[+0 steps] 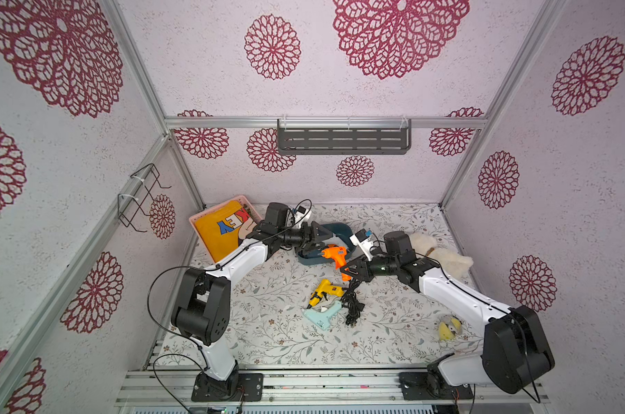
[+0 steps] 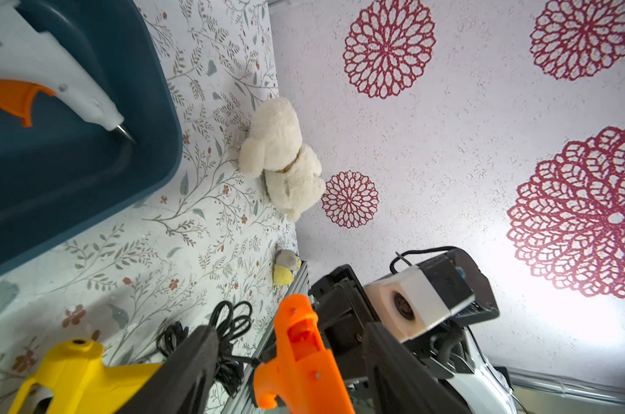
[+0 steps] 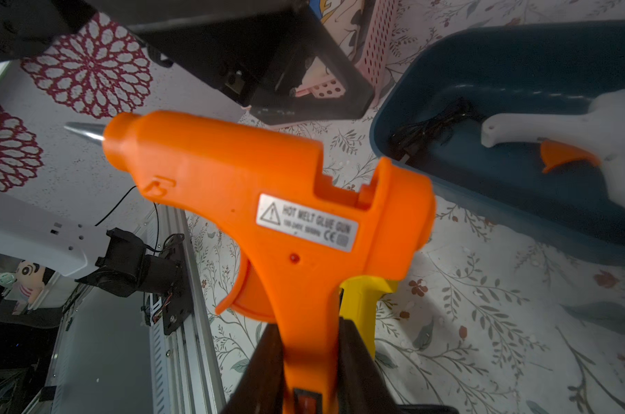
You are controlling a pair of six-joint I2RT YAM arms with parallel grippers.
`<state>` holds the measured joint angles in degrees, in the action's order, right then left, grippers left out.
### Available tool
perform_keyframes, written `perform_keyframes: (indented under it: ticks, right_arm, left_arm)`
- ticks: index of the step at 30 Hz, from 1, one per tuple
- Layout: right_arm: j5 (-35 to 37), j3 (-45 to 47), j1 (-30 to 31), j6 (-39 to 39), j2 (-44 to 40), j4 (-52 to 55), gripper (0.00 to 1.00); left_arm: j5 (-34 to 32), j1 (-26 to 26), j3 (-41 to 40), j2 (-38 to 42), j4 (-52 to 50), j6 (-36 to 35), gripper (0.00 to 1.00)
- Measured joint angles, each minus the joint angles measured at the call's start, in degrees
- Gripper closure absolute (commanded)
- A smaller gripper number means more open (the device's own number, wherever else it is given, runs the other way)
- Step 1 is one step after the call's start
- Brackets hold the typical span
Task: Put the hot melt glue gun into the storage box
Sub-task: Pick up the hot melt adhesive gun from the center of the board.
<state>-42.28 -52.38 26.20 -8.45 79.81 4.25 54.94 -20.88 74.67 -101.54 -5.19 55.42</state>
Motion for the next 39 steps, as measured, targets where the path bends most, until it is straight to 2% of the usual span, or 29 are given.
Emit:
perform_keyframes:
  ticks: [5,12,17,19,23,27,32,35,39]
  right_arm:
    - [2.0,0.0,-0.2,3.1,0.0,0.3,0.95]
    - [4.0,0.1,-0.2,6.7,0.5,0.5,0.95]
    - [2.8,7.0,-0.7,4.9,-0.8,-10.8,1.0]
    - [1.4,12.3,-1.5,2.2,-2.5,-18.0,1.0]
    - [-3.2,19.6,-4.2,-6.9,-3.4,-34.3,1.0]
    - [-8.3,22.4,-7.9,-21.7,0.2,-55.1,1.0]
    - [-12.8,21.2,-11.1,-39.2,8.2,-76.8,1.0]
    - [-14.6,17.7,-12.0,-52.1,15.0,-86.9,1.0]
    - [-15.9,13.6,-12.1,-63.2,21.4,-90.6,1.0]
  left_arm:
    - [2.4,-0.5,0.8,-0.1,-2.8,0.2,0.3]
    - [3.5,-3.0,8.7,-2.8,-16.7,-8.3,0.33]
    - [2.8,-3.5,5.6,-3.2,-15.6,-7.5,0.33]
    - [2.4,-2.9,2.5,-3.1,-11.0,-4.4,0.31]
    - [0.8,-1.1,-5.9,-2.6,6.1,8.1,0.28]
    - [-2.1,-0.2,-11.4,-3.2,30.3,25.2,0.28]
    - [-8.2,-0.2,-11.9,-8.7,61.5,45.8,0.28]
    - [-10.6,-0.5,-10.8,-12.5,71.1,52.6,0.29]
    - [-11.6,-0.9,-8.5,-15.5,76.2,57.5,0.29]
